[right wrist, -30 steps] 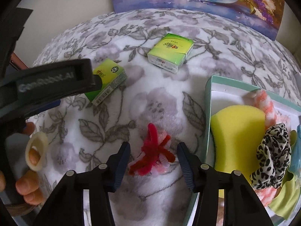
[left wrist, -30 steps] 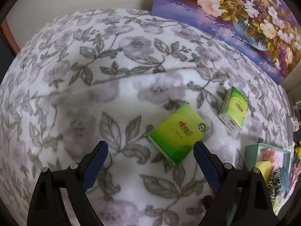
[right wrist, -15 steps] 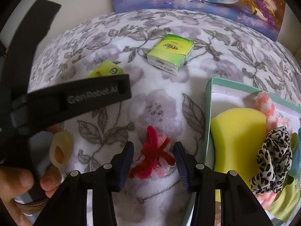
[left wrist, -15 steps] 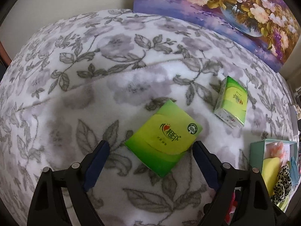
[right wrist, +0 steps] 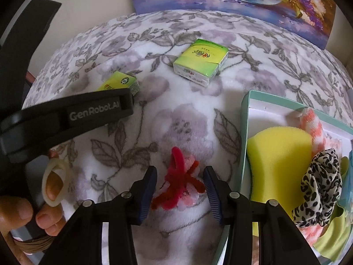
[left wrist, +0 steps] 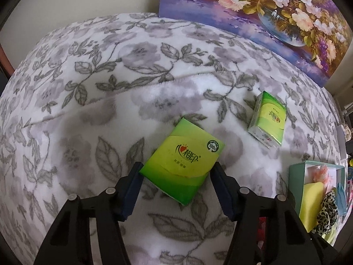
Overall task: Organize soft objects
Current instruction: 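Grasp the green tissue pack with left tool while right tool grasps red hair tie, then carry tissue pack and red hair tie into the white tray and release both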
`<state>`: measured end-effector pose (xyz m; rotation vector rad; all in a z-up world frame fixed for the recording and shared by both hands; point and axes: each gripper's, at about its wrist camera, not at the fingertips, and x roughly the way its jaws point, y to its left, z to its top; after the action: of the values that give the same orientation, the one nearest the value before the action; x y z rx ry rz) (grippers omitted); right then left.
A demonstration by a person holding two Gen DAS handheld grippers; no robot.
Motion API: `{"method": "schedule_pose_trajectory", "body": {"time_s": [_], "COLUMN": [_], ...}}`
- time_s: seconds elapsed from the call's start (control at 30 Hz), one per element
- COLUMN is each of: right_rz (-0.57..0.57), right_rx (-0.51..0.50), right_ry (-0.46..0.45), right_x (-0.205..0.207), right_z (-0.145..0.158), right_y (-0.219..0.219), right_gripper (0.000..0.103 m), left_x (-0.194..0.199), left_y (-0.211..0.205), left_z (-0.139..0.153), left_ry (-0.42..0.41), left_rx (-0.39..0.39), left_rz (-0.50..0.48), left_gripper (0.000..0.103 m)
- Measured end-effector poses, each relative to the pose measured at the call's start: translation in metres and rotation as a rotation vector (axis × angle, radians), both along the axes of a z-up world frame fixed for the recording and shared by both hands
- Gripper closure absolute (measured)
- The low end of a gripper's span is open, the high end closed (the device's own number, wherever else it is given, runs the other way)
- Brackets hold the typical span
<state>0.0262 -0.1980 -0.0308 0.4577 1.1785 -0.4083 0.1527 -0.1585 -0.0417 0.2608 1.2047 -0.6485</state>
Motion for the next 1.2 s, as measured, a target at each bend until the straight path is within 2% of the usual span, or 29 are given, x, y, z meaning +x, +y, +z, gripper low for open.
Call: {"method": "schedule_pose_trajectory", "body": {"time_s": [0.3,0.53,0.77,0.9,1.03,1.2], "right_rz": [-0.001,-0.020,-0.049,-0.081,-0.137,-0.227], "right_rx": [0.003,0.002,-0.023,-0.036,-0.033,-0.070], "right_ry": [0.018,0.000,-0.040,-0.048,-0.059,-0.036], "right_x": [-0.007,-0.016,-0.032,-0.047,-0.074,-0.117], "right_z": [0.004,0.015,0.045,0.063,0.081,0.091], "right_y": [0.000,-0.005,-0.010,-0.011,-0.015,-0.020], "right_gripper": [0.069,0.069,0.069,0.069,0.069,0.069], "left_x": [-0.001,-0.001,-0.013,-0.030,-0.065,-0.111], "left_y": [0.019,0.028,0.032,0.033,0.034,0.037], "left_z": [0.009,0.024,0.062,0.086,0.109,0.119], "left_ry": [0.031,0.037,0.004,-0.003,-0.054,-0.053], "left_rx": [0.038,0.023,-0.020,-0.036,-0.024,-0.035], "left_rz": [0.041,0.055,0.047,0.025,-0.040,-0.108], "left_gripper": [0.040,0.040,0.040,0.040,0.040,0.040]}}
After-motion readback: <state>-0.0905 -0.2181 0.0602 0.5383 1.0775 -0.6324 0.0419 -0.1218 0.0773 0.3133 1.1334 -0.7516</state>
